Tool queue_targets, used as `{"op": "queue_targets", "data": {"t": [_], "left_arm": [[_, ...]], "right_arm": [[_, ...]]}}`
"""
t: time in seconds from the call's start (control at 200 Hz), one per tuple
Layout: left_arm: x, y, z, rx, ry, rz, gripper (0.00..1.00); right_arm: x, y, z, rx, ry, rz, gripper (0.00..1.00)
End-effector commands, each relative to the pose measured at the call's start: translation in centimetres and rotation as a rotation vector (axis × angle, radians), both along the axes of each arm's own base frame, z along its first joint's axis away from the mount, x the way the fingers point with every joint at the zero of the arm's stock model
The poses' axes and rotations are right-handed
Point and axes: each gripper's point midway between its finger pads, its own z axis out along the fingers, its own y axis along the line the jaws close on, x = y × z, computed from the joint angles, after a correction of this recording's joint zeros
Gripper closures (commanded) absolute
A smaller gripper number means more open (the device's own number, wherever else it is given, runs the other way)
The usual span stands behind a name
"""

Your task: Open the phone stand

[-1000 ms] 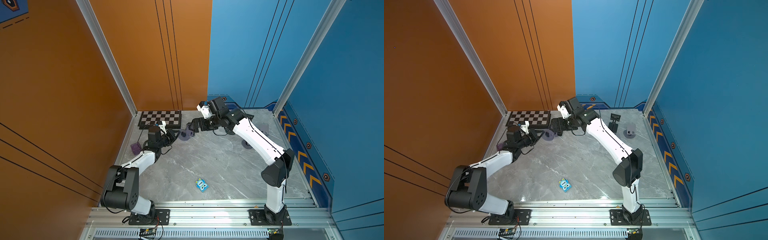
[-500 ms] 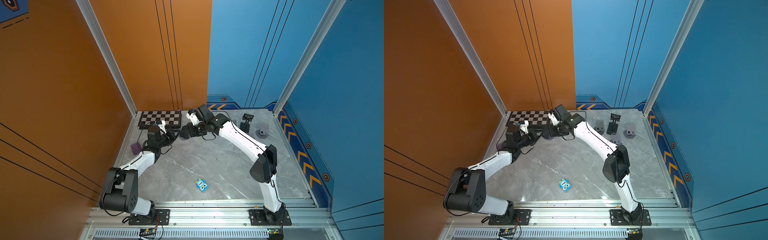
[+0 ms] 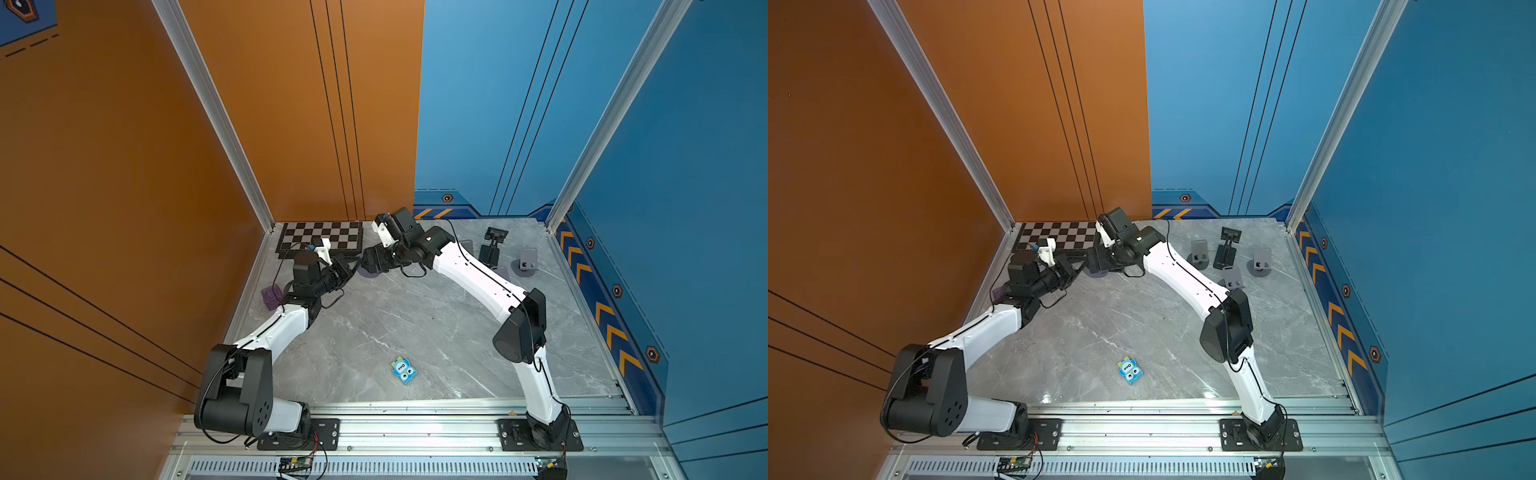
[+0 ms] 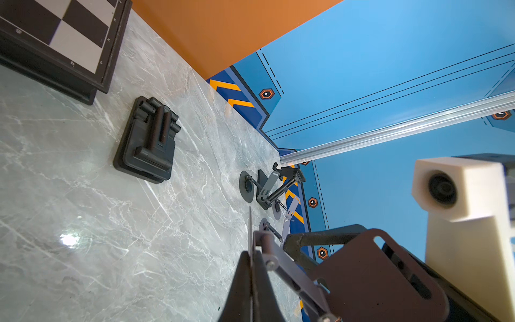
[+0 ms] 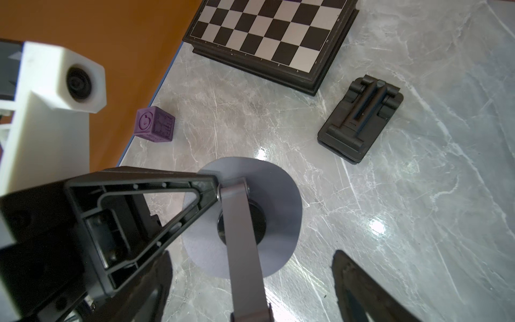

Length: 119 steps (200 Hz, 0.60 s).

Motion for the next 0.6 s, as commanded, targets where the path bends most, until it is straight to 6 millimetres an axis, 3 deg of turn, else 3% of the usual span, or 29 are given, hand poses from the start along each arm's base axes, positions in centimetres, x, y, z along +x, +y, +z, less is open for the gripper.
{"op": "queue_targets", "data": {"t": [0.0,0.1,0.16,0.275,0.59], "left_arm": [[-0.6,-0.5,0.7,-0.017,-0.019,-0.024,1.00],[-0.5,-0.5,0.5,-0.015,-0.016,-0.022,1.00],[-0.4,-0.4,0.5,-0.015,-0.015,-0.018,1.00],[-0.2,-0.5,0.6,-0.016,-0.017,-0.018,1.00],[0.0,-0.6,0.9,-0.019,-0.021,-0.021,1.00]], "right_arm": [[0.8,-0.1,1.3,0.004,-0.051,-0.017,0.20],[0.8,-0.1,2.2,0.013,-0.070,-0.013,0.32],[0.8,-0.2,2.4,0.012,-0.075,-0.014,0.47],[0.8,-0.3,2.1,0.009,-0.068,-0.015,0.65],[1.4,-0.8,1.7,0.009,-0.053,-0.037,0.78]]}}
